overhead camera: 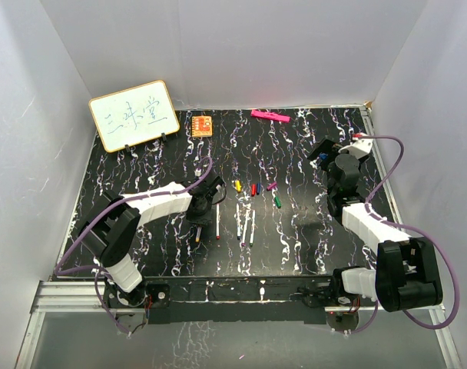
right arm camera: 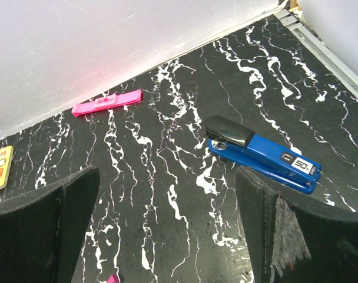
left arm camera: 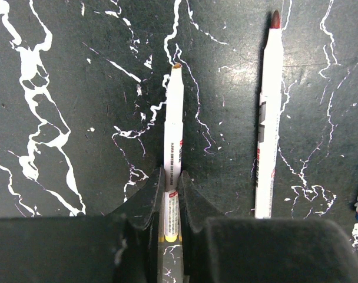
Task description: Insert the pens into the pen caps
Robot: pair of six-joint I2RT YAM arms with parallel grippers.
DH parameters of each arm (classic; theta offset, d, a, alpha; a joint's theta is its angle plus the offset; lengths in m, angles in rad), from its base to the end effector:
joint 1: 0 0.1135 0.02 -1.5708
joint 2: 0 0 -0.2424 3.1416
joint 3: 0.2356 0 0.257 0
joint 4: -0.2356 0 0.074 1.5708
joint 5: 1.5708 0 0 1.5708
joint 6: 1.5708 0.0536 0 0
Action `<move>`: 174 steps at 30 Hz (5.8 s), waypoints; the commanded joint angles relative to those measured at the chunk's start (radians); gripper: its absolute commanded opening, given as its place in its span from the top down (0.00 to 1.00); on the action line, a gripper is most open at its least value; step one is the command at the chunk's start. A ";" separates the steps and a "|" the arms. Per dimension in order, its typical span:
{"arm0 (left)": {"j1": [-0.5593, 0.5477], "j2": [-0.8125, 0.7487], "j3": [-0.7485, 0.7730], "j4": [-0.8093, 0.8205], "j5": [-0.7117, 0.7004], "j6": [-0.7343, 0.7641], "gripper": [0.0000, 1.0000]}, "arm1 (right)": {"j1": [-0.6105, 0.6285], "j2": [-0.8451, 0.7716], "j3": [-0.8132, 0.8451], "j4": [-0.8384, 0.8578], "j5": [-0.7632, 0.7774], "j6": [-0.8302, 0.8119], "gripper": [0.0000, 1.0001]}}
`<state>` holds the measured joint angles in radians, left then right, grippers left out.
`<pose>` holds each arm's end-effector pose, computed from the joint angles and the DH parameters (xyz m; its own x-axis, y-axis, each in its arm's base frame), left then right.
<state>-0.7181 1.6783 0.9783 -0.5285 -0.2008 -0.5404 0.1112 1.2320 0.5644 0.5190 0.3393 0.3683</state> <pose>0.2467 -0.2014 0.1202 -0.9141 0.1292 -0.3845 0.1447 0.9894 -0.0116 0.2962 0.0151 0.2161 -0.0572 0.3352 -0.9404 0.2605 0.9143 0.3101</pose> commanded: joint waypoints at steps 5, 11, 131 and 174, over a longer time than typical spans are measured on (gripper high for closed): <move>-0.003 0.059 -0.025 -0.068 -0.026 0.027 1.00 | 0.073 0.031 0.109 -0.059 -0.065 -0.045 0.05; 0.012 -0.026 0.015 -0.076 -0.064 0.064 1.00 | 0.188 0.120 0.175 -0.121 -0.082 -0.097 0.06; 0.070 -0.371 -0.393 1.179 0.490 0.014 1.00 | 0.456 0.252 0.213 0.442 -0.444 0.130 1.00; 0.058 -0.377 -0.385 1.345 0.499 -0.099 1.00 | 0.456 0.297 0.103 0.699 -0.506 0.247 1.00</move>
<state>-0.6567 1.3354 0.5846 0.7712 0.3023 -0.6479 0.5674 1.5284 0.6762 1.1603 -0.1532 0.6289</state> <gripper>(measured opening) 0.056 0.098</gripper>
